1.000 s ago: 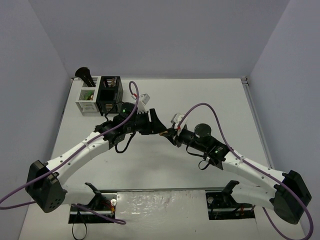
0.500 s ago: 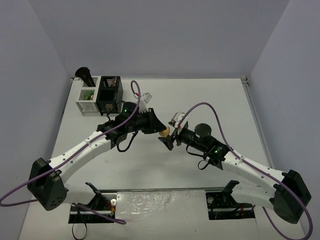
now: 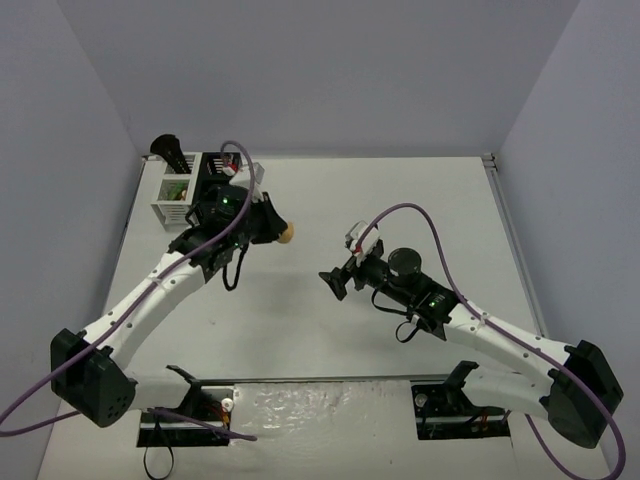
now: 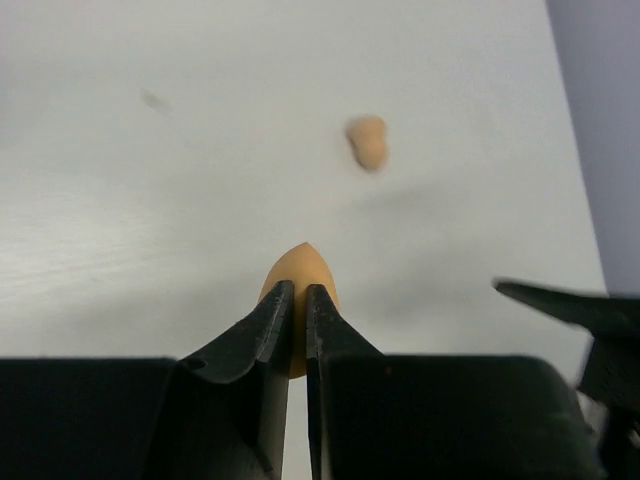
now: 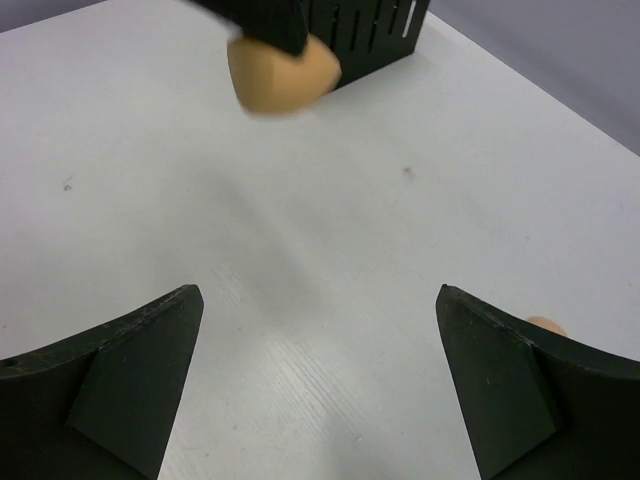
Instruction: Organize the makeup
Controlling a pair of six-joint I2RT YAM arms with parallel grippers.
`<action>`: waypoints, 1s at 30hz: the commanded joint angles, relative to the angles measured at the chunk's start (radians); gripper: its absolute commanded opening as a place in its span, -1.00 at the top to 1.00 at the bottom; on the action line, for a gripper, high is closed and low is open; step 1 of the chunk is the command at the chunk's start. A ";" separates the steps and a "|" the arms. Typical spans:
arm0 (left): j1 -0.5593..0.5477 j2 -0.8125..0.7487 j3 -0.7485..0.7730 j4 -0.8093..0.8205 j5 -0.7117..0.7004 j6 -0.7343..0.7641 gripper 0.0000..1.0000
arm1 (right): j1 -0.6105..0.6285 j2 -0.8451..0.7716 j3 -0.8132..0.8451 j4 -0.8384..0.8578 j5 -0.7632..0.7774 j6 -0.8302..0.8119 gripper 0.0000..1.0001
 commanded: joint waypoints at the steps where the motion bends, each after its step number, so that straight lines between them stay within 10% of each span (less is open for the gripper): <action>1: 0.140 0.004 0.120 0.011 -0.262 0.133 1.00 | 0.003 -0.040 0.014 0.030 0.132 0.062 -1.00; 19: 0.452 0.509 0.473 0.154 -0.331 0.300 0.94 | -0.007 -0.054 -0.002 -0.075 0.271 0.125 -1.00; 30: 0.469 0.463 0.473 0.153 -0.291 0.319 -0.49 | -0.064 0.024 0.044 -0.121 0.338 0.215 -1.00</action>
